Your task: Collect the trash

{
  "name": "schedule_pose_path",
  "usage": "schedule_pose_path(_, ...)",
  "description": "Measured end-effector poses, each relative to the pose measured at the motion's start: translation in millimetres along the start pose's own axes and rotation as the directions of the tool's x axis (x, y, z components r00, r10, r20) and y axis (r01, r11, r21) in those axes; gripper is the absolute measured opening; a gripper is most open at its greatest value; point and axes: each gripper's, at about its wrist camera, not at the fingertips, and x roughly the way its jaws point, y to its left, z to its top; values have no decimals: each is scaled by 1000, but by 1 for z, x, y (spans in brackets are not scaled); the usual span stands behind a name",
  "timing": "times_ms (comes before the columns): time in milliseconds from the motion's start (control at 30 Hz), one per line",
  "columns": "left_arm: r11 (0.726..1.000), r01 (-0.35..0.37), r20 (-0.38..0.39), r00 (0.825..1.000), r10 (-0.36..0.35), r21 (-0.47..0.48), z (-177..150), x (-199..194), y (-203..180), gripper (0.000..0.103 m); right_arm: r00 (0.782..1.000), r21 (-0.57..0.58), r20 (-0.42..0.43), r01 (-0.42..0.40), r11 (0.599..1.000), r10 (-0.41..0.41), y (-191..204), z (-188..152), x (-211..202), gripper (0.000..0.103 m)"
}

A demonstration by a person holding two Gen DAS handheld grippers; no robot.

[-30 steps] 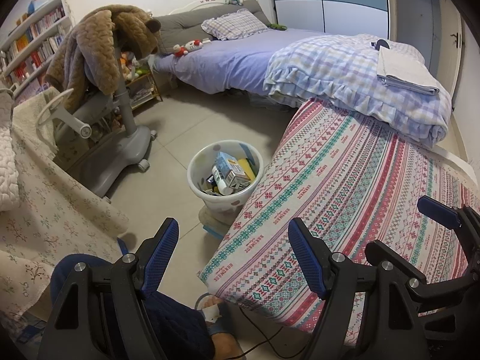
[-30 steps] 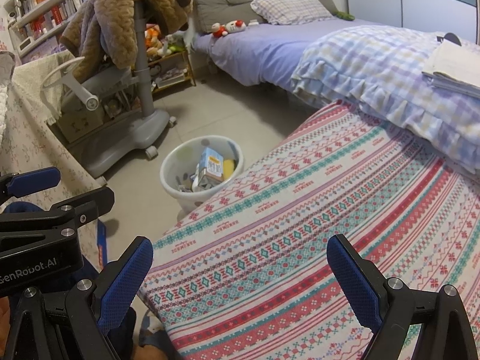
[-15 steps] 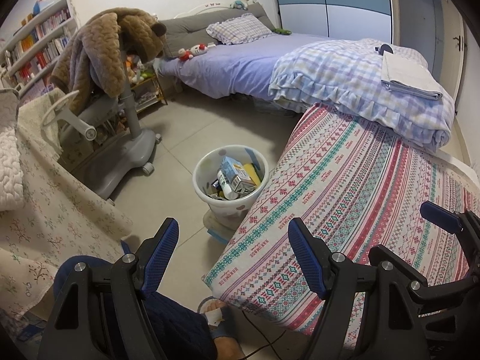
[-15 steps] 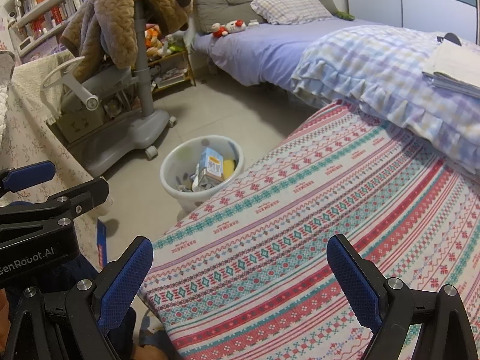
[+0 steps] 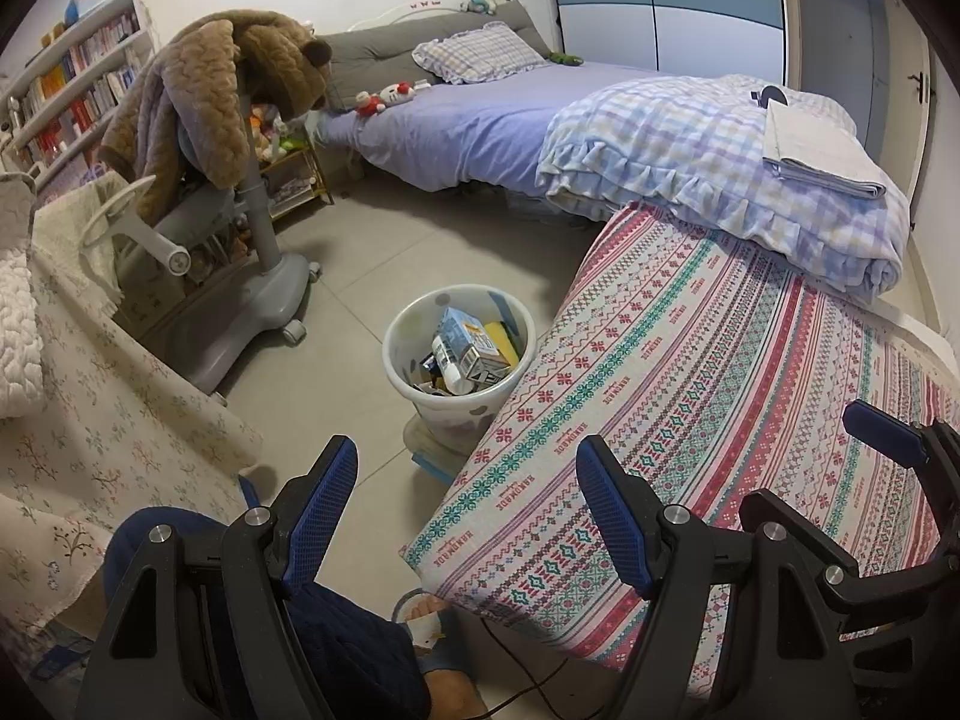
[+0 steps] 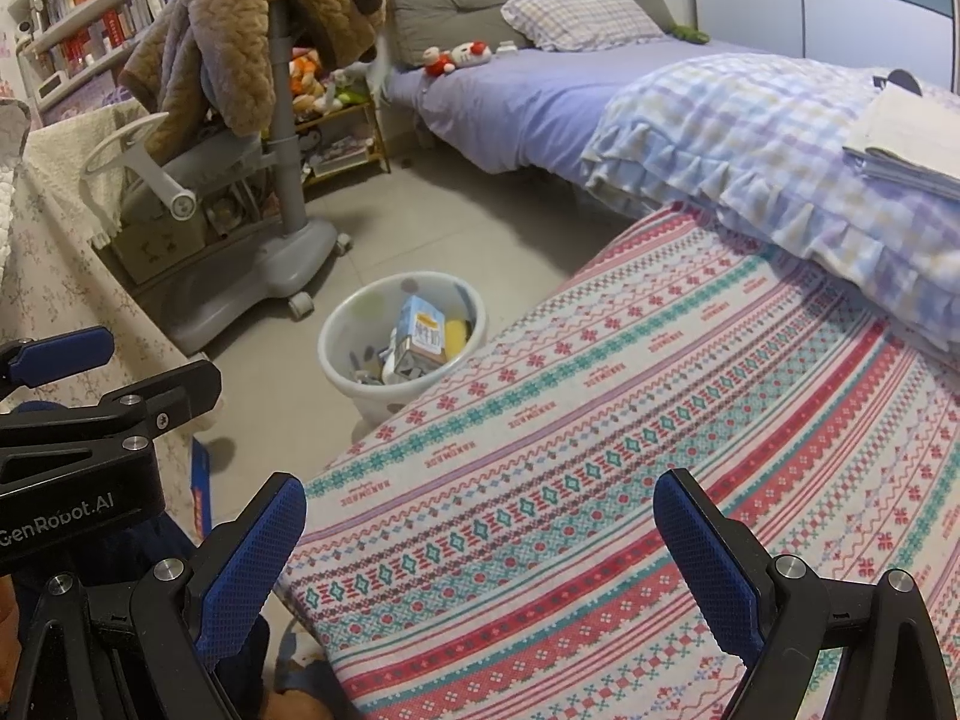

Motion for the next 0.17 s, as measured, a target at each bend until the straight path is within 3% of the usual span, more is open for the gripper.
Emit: schedule_pose_path(167, 1000, -3, 3, 1000, 3, -1, 0, -1, 1, 78, 1000, 0, 0, -1, 1000, 1, -1, 1, 0, 97)
